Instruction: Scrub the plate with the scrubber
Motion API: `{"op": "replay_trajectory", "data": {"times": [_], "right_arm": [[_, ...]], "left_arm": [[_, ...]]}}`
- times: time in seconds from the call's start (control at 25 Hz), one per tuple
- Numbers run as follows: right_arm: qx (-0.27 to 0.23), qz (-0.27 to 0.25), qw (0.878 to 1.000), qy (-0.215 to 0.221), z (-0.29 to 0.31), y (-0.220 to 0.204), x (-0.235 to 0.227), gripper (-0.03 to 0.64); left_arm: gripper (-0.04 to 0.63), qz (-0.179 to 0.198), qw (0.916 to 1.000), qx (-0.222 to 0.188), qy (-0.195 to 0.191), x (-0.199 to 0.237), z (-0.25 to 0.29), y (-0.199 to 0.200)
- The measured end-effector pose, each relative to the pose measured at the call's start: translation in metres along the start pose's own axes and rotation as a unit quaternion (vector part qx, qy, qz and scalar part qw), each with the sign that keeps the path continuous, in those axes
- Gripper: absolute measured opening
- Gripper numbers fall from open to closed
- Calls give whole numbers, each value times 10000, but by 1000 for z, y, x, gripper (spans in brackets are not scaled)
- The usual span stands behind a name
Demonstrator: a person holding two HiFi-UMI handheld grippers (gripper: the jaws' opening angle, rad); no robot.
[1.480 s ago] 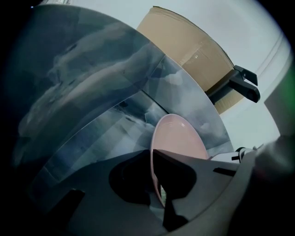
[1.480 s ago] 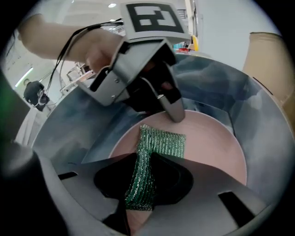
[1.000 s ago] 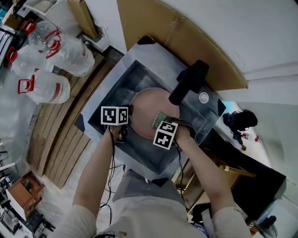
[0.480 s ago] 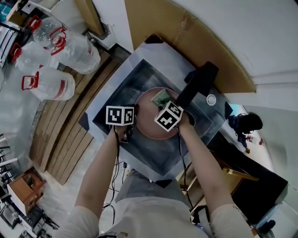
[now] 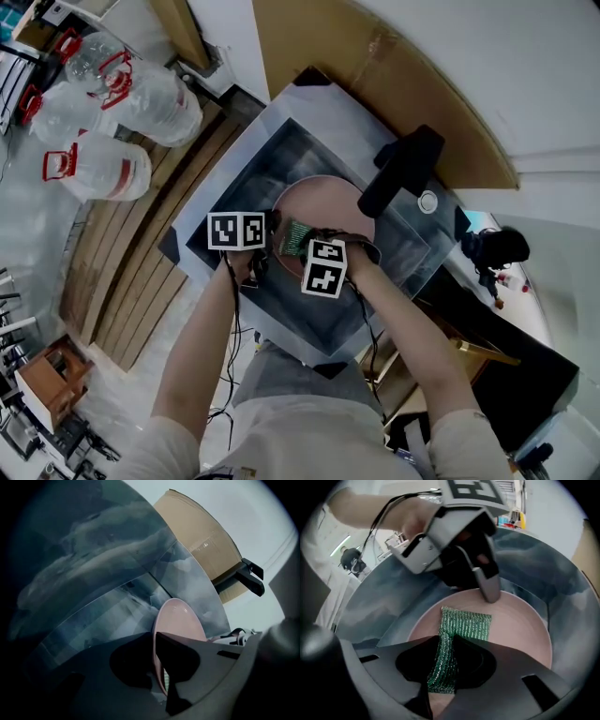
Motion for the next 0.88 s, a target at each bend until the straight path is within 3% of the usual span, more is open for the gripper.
{"op": "replay_trajectory", "data": {"times": [0.12,0.28,0.4,0.6,0.72,0.88], "right_arm": [[146,-57,9995,259,-2,-14,25,124],[550,270,9974,367,-18,-51,37,123],[847,592,9946,-71,-33,-75,19,123],[1030,1096,9805,-1263,-48,-85,-43,123],[754,1312,9723,-1782,-51,-76,-81,124],[177,1341,9719,-1927,-40,-45,-102,125]], "left_arm": [[37,49,10000,32,-11,1,0,-1],[37,127,9999,71,9,1,0,0],[35,239,9997,88,46,1,-1,-1],[35,191,9998,91,-4,0,0,-1],[35,172,9998,89,-5,0,0,-1],[34,411,9991,71,60,0,1,-1]]}}
Point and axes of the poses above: the fingertips, and each gripper's own axes: z forward along the fingers, x to its left, y out of its top, the point moved 1 cm from there along -z, backward along the fingers, and after that the axes turned 13 degrees about -x, right-handed, at the moved point
